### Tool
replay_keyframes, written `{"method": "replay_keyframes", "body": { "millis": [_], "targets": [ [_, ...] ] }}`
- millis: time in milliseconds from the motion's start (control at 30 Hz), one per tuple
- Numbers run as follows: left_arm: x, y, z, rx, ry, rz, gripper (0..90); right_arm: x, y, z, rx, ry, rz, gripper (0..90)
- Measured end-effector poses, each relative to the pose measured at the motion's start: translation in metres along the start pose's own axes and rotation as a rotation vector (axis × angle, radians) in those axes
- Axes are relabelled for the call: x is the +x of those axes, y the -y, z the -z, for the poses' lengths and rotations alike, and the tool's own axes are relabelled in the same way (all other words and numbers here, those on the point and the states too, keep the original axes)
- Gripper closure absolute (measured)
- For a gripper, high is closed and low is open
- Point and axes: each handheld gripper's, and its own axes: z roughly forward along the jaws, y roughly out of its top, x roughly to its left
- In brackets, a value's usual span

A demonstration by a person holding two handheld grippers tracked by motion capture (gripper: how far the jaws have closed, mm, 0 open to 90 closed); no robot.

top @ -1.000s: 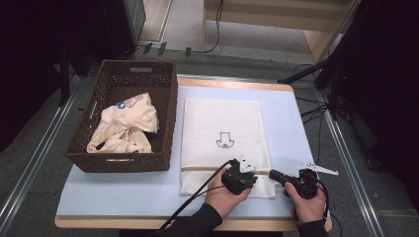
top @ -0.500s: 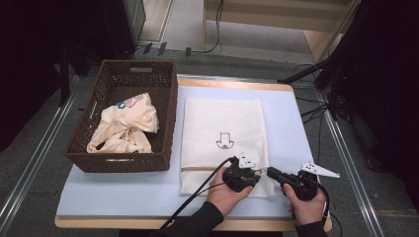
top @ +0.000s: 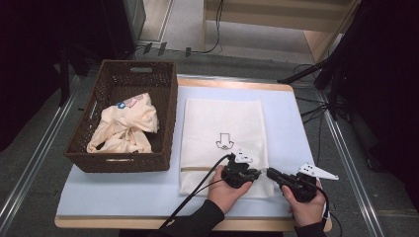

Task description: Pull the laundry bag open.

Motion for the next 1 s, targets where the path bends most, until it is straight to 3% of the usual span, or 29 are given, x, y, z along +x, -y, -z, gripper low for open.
{"method": "replay_keyframes", "body": {
  "millis": [100, 1000],
  "targets": [
    [0.0009, -0.0001, 0.0000, 0.005, 0.004, 0.004, 82.1, 0.0021, 0.0004, -0.0007, -0.001, 0.007, 0.020, 85.0],
    [0.0014, -0.0013, 0.0085, -0.005, 0.015, -0.008, 87.6, 0.0048, 0.0006, 0.0020, -0.017, 0.040, 0.030, 85.1]
  ]
}}
